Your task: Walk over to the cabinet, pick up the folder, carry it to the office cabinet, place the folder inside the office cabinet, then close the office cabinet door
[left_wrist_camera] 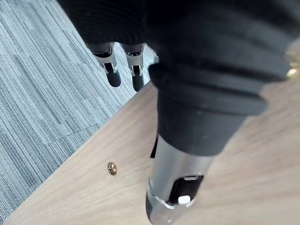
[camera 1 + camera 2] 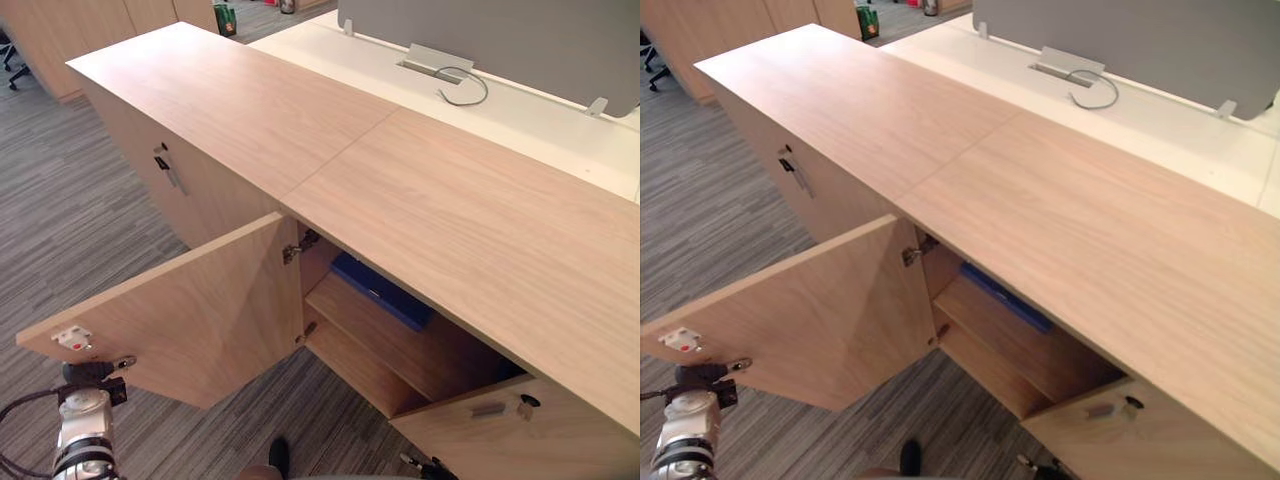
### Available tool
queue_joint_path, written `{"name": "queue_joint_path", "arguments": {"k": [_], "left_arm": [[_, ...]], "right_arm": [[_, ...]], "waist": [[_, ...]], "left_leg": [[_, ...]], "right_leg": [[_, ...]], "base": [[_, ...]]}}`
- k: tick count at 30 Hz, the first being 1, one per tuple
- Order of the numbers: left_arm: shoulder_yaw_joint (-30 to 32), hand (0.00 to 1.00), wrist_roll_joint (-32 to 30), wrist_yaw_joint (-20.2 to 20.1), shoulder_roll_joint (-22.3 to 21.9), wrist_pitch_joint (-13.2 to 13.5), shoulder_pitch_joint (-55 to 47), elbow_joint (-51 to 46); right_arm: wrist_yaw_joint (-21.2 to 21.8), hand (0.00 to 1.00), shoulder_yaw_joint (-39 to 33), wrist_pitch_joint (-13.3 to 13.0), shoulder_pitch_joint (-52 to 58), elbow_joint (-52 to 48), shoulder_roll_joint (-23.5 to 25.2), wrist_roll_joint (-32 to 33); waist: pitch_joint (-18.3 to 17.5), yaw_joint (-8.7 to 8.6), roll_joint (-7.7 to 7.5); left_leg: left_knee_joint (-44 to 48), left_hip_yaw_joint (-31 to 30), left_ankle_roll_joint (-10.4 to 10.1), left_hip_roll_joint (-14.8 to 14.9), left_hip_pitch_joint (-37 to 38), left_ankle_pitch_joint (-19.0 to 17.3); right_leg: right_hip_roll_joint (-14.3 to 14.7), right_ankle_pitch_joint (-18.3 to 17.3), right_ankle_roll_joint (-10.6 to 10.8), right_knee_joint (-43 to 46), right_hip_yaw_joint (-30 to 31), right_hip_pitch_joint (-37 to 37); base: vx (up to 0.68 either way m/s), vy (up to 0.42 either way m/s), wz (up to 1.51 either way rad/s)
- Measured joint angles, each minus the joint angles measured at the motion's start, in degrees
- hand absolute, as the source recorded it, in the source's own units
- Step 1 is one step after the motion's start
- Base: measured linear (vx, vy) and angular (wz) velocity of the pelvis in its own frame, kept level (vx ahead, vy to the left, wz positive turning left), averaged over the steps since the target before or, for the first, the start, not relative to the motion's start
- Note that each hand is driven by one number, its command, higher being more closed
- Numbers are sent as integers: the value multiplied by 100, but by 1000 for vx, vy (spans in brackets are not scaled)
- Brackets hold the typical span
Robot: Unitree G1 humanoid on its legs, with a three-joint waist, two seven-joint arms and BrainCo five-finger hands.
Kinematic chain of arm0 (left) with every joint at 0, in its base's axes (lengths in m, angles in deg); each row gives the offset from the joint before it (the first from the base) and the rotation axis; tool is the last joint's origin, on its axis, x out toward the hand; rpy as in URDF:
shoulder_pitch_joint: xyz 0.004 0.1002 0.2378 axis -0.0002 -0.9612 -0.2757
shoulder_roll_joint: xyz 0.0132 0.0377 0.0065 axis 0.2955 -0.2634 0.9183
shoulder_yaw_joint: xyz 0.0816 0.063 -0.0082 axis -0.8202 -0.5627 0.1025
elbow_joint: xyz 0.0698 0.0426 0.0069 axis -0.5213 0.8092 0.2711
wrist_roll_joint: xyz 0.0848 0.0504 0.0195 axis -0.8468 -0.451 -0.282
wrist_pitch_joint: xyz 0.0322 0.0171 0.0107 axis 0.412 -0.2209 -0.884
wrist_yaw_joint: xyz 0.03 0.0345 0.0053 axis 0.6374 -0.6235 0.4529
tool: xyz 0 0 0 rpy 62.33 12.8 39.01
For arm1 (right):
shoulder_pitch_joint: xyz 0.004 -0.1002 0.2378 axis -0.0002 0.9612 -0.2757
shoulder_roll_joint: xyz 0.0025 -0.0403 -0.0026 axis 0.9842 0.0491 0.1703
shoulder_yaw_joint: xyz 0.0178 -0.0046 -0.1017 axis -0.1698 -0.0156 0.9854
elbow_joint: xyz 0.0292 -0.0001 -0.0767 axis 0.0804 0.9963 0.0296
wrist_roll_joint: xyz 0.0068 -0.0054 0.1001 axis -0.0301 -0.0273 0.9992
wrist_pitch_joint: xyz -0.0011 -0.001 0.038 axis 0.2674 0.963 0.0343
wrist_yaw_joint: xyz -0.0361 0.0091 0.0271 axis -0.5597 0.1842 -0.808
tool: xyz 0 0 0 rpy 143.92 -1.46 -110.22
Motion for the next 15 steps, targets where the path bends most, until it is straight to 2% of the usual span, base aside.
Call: {"name": "queue_joint_path", "arguments": {"k": [5,9,15], "left_arm": [[-155,0,-194,154,-260,-72,-449,-1035],[-304,0,-330,222,-794,-62,-1017,-2002],[-1128,0,-606,197,-1328,311,-1747,-3067]], "right_arm": [[48,0,143,-1,149,-205,-8,1],[69,0,250,-2,157,-220,-18,-13],[72,0,558,-12,131,-362,-125,-480]], "waist": [[-21,60,-10],[-20,134,-6],[25,192,113]], "left_leg": [[-21,-34,29,-7,-136,49],[-22,-151,56,-60,-209,122],[-24,-558,68,-87,-703,365]], "right_leg": [[-10,0,0,106,12,-175],[-40,0,0,117,-53,-196],[-11,-2,0,133,-385,-465]], "base": [[-63,12,2],[-53,13,16],[-89,0,41]]}}
